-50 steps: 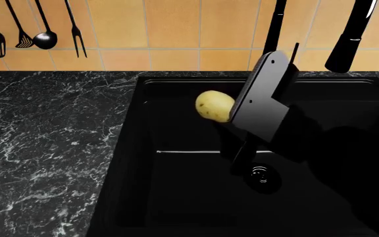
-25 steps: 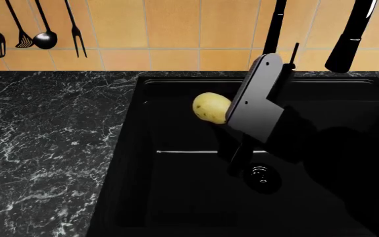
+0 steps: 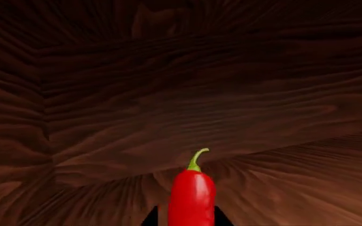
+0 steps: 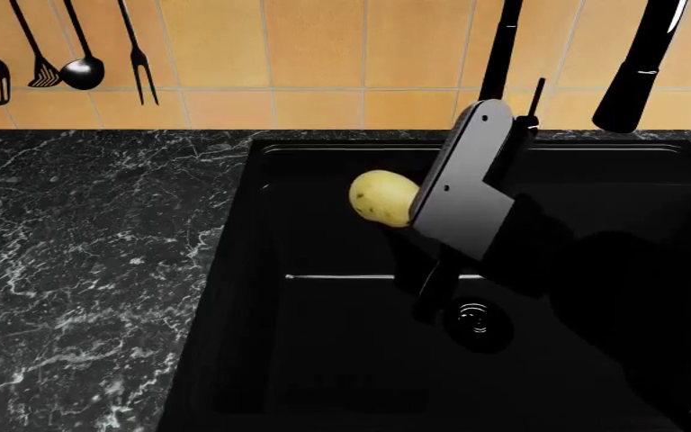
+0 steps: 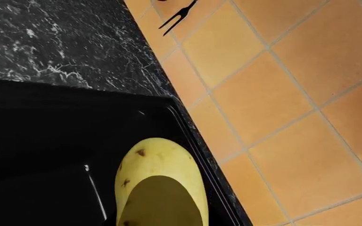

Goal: Pick the chili pepper, potato from the counter and place them in the cabinet. Then close the cabinet.

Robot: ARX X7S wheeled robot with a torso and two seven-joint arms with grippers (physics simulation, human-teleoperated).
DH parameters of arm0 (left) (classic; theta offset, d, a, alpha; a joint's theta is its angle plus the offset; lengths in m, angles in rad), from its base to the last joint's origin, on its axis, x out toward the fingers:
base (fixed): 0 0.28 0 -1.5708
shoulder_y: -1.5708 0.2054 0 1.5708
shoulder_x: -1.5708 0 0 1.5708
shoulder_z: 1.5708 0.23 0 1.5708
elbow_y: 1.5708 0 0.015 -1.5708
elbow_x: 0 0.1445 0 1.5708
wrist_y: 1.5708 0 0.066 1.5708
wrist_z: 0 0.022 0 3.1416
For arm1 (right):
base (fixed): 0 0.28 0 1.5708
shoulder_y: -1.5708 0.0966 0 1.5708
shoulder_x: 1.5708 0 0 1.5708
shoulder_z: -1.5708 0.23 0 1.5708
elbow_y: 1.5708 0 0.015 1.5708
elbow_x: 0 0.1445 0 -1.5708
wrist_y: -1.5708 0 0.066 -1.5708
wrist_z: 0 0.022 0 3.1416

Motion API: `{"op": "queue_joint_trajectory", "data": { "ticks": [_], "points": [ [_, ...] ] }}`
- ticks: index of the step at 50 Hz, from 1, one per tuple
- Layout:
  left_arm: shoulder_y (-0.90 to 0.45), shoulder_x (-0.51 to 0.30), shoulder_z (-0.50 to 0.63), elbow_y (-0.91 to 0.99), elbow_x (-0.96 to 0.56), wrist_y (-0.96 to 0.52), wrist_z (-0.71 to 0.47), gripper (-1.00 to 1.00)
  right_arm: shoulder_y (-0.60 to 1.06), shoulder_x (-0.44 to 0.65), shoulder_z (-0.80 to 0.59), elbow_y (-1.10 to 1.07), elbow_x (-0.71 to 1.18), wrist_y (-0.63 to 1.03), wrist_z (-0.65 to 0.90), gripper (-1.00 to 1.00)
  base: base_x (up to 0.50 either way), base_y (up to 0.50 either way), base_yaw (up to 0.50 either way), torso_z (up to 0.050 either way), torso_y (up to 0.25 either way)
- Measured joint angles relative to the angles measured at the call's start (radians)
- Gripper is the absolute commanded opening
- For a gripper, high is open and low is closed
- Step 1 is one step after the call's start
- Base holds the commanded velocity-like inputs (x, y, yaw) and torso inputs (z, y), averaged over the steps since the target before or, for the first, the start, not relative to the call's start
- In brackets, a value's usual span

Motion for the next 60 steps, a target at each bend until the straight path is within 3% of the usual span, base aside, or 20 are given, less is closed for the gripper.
{"op": "queue_joint_trajectory", "data": {
  "ticks": [21, 45, 60],
  "points": [
    [0.011, -0.033, -0.004, 0.071, 0.008, -0.004, -0.035, 1.00, 0.005, -0.005, -0.003, 0.002, 0.000, 0.001, 0.000, -1.00, 0.00, 0.00, 0.00, 0.000, 0.000],
    [0.023, -0.114, -0.019, 0.357, 0.058, 0.113, -0.030, 1.00, 0.019, -0.005, 0.005, -0.012, 0.014, 0.020, 0.003, -1.00, 0.00, 0.00, 0.00, 0.000, 0.000],
    [0.029, -0.185, 0.040, 0.577, 0.086, 0.065, -0.008, 1.00, 0.016, 0.000, 0.003, -0.011, 0.015, 0.019, 0.005, -1.00, 0.00, 0.00, 0.00, 0.000, 0.000]
  ]
}}
